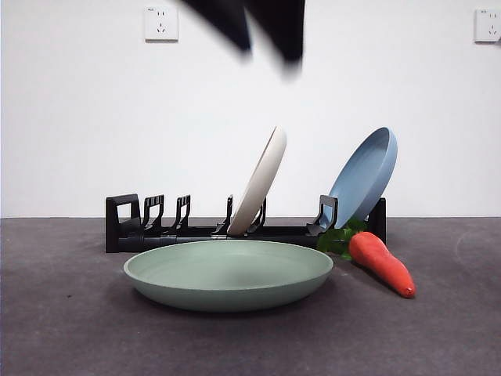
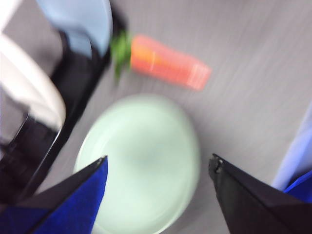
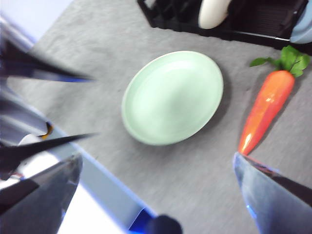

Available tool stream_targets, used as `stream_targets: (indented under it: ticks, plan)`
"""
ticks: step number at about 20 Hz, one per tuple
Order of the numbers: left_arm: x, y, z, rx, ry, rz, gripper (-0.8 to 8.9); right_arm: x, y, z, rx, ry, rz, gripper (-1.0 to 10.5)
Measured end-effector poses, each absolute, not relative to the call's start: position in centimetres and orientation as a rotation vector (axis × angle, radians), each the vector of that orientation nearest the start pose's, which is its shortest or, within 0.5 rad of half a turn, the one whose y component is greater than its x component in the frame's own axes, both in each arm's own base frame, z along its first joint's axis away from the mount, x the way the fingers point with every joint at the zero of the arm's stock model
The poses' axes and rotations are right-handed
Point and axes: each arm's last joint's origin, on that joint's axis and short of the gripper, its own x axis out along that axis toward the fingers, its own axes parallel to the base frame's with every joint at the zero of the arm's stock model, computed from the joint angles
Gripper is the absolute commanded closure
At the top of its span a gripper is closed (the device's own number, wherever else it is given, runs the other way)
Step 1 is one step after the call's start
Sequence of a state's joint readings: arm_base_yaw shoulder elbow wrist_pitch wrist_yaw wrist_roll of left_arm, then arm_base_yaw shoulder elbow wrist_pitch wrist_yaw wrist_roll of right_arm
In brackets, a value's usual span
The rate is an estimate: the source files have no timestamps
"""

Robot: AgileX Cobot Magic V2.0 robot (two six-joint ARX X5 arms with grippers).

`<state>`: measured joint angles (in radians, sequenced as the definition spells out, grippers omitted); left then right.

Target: Take the green plate from the plate rack,put the plate on the table,take the carrot from the table,put the carrot in the plate

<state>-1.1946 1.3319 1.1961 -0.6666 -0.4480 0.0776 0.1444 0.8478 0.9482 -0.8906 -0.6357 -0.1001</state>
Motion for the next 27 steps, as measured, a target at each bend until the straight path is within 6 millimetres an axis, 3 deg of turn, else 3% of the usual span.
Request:
stream_targets:
  ticks: [2,4,8,11,17,19,25,27]
  plan:
    - [9.6,-22.8,36.0,0.462,0.476,-0.818,4.59,16.6,4.0,31.3,0.094,0.772,0.721,3.5]
    - [8.5,-20.5,38.4,0.314,0.437,-0.883,4.6,18.7,4.4,30.2,0.056,0.808,0.643,3.5]
    - [7.0,-17.0,40.7,0.166,0.397,-0.94,4.6,22.8,6.4,27.1,-0.041,0.893,0.534,3.5]
    - [6.6,-16.0,41.2,0.127,0.38,-0.942,4.63,25.2,8.6,24.8,-0.093,0.902,0.499,3.5]
    - [6.6,-16.0,40.9,0.131,0.415,-0.933,4.63,28.5,11.5,20.7,-0.149,0.895,0.414,3.6]
    - [6.6,-16.0,40.8,0.129,0.419,-0.931,4.63,29.2,12.0,19.3,-0.147,0.912,0.399,4.2]
    - [6.6,-15.9,40.6,0.144,0.437,-0.922,4.63,30.5,12.5,16.6,-0.124,0.941,0.376,4.3]
    - [6.7,-15.8,40.5,0.161,0.44,-0.883,4.63,30.7,12.5,16.0,-0.129,0.954,0.353,5.5]
